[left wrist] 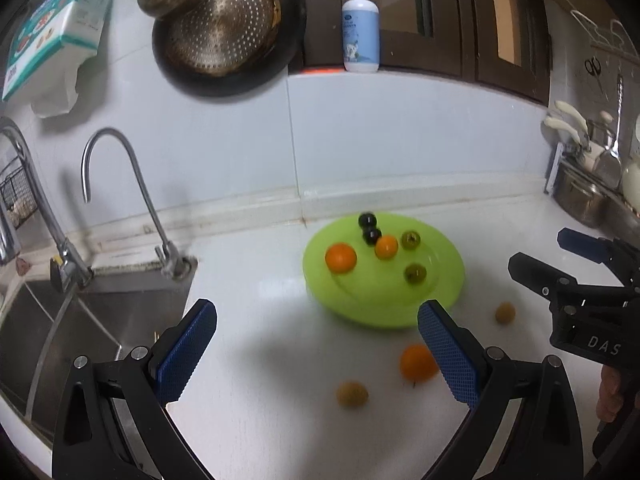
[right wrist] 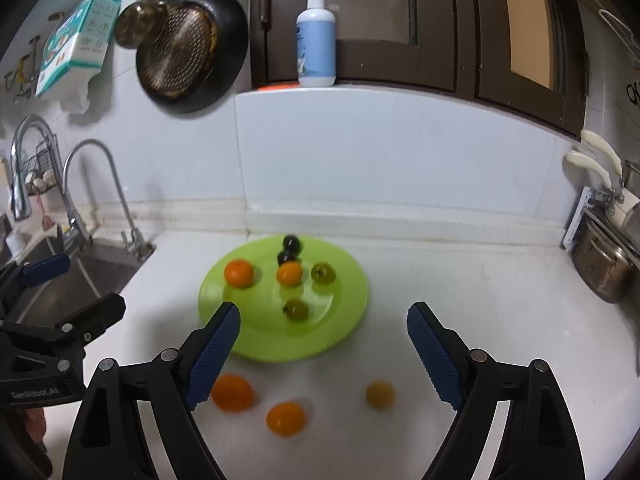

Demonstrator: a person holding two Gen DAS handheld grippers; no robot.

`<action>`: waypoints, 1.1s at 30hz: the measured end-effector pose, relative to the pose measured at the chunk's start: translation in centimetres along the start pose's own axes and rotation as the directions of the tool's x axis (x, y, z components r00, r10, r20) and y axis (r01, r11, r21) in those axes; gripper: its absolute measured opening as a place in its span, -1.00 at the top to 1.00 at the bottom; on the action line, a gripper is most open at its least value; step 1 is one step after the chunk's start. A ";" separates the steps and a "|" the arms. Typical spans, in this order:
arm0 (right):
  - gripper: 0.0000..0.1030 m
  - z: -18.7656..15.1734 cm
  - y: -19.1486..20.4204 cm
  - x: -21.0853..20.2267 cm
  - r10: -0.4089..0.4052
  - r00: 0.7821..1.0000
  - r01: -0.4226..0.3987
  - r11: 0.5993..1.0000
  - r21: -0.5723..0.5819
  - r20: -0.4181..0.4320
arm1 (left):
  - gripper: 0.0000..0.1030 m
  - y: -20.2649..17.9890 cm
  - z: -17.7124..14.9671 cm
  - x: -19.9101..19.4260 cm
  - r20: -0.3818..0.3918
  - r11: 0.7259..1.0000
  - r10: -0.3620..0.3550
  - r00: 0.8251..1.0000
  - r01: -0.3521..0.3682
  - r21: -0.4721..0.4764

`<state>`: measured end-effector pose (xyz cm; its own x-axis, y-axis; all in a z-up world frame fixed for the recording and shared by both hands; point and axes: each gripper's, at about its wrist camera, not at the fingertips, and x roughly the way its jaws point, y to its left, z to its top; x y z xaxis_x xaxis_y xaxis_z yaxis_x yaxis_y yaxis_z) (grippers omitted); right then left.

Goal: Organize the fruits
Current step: 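Withdraw both open grippers from the plate toward the remaining fruits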

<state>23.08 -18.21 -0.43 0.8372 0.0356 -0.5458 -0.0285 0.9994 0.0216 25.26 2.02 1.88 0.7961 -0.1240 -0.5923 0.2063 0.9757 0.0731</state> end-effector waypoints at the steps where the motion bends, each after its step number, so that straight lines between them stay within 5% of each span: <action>1: -0.67 -0.4 0.1 -0.2 0.004 1.000 -0.004 1.000 0.001 -0.008 | -0.99 0.0 -0.4 -0.1 -0.006 1.000 -0.004 1.000 0.004 0.000; 10: -0.67 -3.6 1.2 -1.2 0.001 0.999 -0.001 1.000 -0.011 -0.043 | -0.97 0.0 -3.1 -0.9 -0.038 1.000 -0.007 0.999 0.006 -0.011; 23: -0.67 -5.6 1.1 -0.1 0.076 0.992 -0.083 0.994 -0.065 -0.095 | -0.68 -0.9 -5.3 -0.3 -0.097 0.998 0.016 0.995 -0.022 -0.060; 33: -0.62 -7.0 1.3 1.0 0.121 0.979 -0.128 0.991 -0.032 -0.167 | -0.46 -1.2 -5.9 1.5 -0.151 0.998 -0.031 0.988 0.023 -0.053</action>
<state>20.09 -16.87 -6.77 0.7247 0.1564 -0.6711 -0.1533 0.9861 0.0642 22.87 1.71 -3.82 0.6946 -0.1256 -0.7084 0.1942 0.9808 0.0166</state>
